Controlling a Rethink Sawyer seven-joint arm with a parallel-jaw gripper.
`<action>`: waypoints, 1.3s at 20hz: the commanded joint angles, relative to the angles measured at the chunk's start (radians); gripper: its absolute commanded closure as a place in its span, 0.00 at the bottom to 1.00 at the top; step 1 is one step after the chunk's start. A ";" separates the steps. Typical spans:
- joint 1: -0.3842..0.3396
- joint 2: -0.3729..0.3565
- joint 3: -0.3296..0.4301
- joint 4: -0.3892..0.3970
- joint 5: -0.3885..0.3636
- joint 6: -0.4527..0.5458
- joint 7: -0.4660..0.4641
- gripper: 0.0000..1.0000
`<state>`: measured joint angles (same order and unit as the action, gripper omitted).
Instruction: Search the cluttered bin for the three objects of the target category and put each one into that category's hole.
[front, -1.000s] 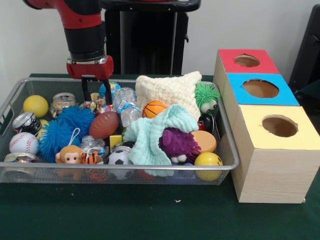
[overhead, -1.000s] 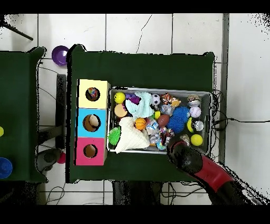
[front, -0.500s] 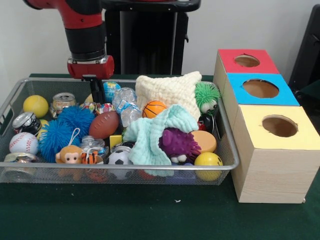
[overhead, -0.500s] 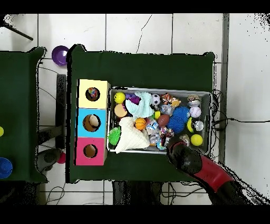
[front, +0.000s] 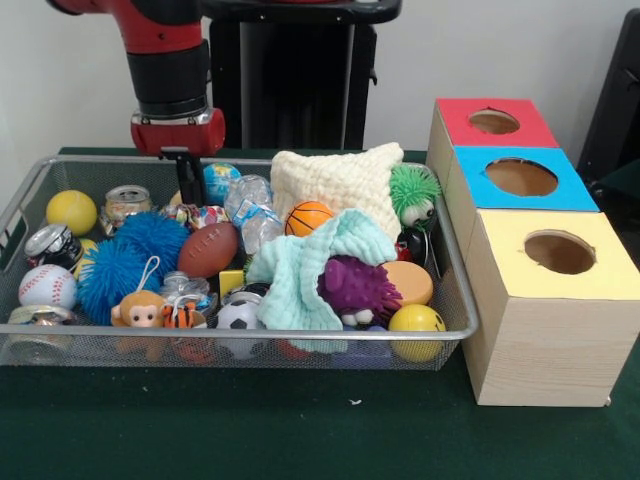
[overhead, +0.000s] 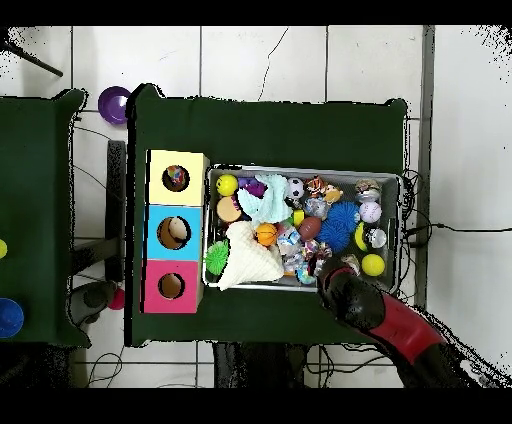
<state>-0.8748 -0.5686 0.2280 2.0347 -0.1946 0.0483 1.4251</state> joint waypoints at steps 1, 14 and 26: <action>0.009 -0.079 0.040 -0.009 -0.001 0.155 0.088 1.00; -0.013 -0.131 0.062 -0.002 0.013 0.259 0.098 1.00; 0.017 -0.181 0.042 0.028 0.029 0.273 0.131 1.00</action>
<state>-0.8757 -0.7247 0.2279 2.0358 -0.1948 0.2454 1.4251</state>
